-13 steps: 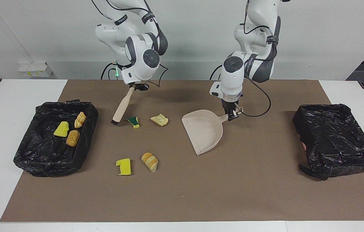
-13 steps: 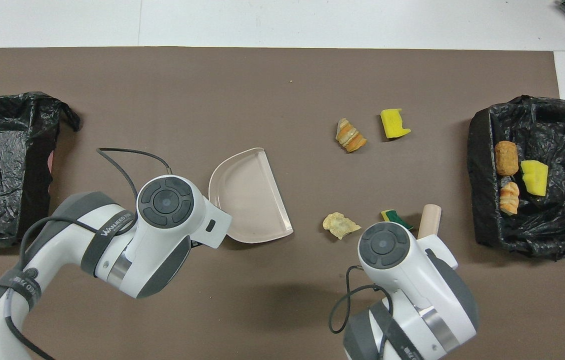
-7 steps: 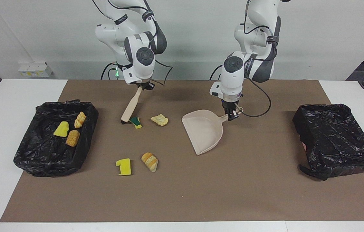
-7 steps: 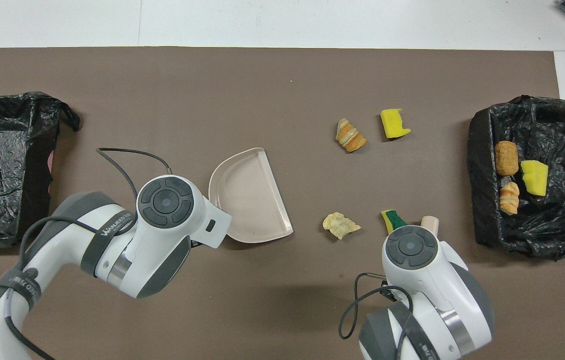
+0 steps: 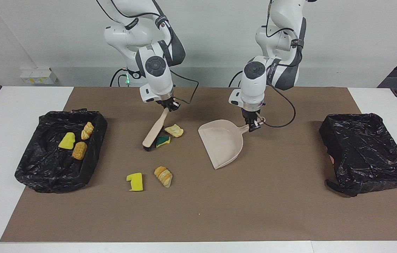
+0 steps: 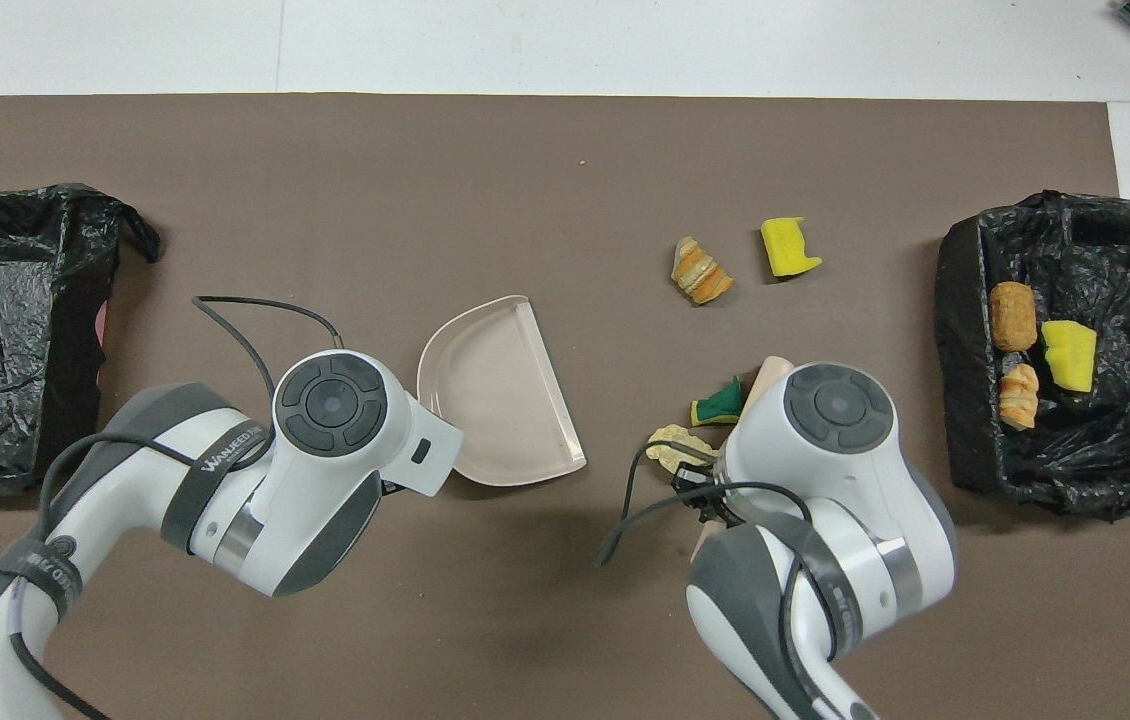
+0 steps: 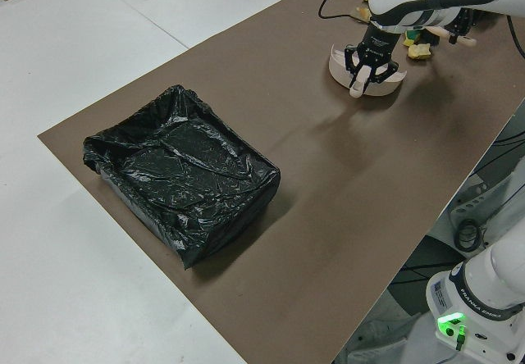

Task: Sweep and dump trash in bin
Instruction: 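Sweep the bread and sponge toward the dustpan with the right gripper's brush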

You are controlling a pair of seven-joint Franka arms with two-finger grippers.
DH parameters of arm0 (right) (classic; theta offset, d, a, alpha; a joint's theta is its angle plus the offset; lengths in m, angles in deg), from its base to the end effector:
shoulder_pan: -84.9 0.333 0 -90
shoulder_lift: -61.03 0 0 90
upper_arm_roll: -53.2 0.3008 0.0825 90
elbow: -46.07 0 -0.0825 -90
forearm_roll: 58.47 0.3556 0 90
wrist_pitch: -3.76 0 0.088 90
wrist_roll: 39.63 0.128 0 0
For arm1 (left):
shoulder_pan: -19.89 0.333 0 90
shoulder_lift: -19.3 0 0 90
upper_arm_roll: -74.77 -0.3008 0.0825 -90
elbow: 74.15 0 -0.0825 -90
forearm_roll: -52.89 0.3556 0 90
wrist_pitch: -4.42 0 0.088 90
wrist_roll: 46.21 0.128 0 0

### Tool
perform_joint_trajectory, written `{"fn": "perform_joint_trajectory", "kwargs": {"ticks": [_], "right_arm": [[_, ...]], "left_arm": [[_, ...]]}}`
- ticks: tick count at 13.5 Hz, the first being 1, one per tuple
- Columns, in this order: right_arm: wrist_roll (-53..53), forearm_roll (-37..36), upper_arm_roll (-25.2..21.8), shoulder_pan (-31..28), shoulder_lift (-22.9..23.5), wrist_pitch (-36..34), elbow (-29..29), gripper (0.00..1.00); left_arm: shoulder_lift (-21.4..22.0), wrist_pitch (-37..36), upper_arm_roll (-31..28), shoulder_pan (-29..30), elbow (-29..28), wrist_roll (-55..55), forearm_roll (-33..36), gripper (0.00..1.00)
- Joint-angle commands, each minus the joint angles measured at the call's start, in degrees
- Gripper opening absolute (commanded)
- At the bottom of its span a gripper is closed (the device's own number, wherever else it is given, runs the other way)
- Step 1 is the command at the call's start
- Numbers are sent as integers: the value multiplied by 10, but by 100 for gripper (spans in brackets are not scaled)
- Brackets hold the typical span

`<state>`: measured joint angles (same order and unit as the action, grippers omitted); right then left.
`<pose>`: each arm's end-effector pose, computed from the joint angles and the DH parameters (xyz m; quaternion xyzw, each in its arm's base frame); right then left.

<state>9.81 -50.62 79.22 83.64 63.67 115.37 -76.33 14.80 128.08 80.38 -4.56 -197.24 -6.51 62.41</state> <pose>0.4412 0.2159 0.3513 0.9608 -0.2423 -0.1339 0.0130 0.4527 -0.2507 0.3419 -0.7896 0.6093 0.0390 0.0606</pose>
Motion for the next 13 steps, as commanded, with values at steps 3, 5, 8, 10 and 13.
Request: {"fn": "perform_joint_trajectory", "kwargs": {"ticks": [3, 5, 8, 10, 13], "right_arm": [[47, -6, 3, -5, 77, -93, 153, 0], [50, -5, 3, -5, 41, -153, 149, 0], [123, -3, 11, 5, 3, -188, 116, 0], [149, 8, 28, 16, -36, -184, 73, 0], [215, 56, 50, 18, -58, -130, 31, 0]], "left_arm": [[12, 15, -8, -10, -18, -20, 0, 0], [13, 16, -8, -9, -18, -23, 0, 0], [13, 19, -8, -10, -19, -24, 1, 0], [12, 19, -8, -10, -19, -31, 1, 0], [14, 19, -7, -9, -22, -58, 0, 0]]}}
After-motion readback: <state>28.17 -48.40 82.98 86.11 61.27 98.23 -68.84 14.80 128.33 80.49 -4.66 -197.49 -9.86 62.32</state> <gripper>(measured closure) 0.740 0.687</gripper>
